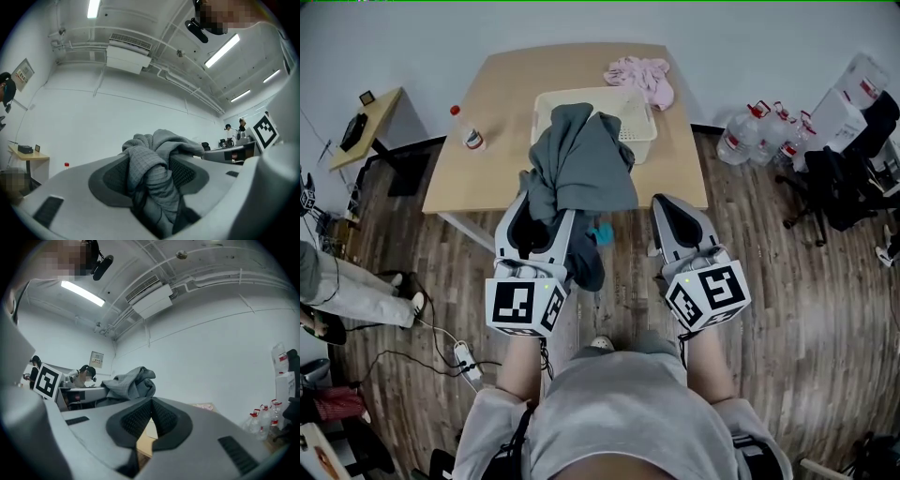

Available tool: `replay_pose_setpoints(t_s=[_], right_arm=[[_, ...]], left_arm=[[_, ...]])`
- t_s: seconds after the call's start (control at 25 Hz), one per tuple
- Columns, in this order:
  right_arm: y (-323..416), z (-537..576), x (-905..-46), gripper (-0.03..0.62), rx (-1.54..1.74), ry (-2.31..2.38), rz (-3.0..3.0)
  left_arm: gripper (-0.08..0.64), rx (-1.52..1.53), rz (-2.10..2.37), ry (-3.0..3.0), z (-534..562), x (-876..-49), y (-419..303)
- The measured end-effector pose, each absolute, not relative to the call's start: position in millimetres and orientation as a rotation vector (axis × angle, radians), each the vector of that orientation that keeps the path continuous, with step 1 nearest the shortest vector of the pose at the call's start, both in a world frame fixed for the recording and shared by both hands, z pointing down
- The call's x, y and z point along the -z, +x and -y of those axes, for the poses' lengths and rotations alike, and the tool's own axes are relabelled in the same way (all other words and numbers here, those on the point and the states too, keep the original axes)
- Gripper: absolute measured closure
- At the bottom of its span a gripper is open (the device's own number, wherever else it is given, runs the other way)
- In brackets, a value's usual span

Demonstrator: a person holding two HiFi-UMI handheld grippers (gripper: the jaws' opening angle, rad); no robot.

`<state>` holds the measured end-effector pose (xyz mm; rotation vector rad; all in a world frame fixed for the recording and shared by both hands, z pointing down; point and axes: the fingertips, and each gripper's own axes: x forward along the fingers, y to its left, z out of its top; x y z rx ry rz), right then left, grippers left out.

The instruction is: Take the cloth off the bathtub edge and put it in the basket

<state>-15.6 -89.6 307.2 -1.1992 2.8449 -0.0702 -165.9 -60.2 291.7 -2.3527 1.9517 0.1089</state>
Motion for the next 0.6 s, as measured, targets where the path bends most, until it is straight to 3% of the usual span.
replay_pose_setpoints(t_s=[0.6], right_arm=[[-15.1,155.3,-317.8,0.586,0.073,-1.249,-2.853]], left_arm=[[0.304,-0.102,-1.927,-2.394,129.8,-301.4,-166.7]])
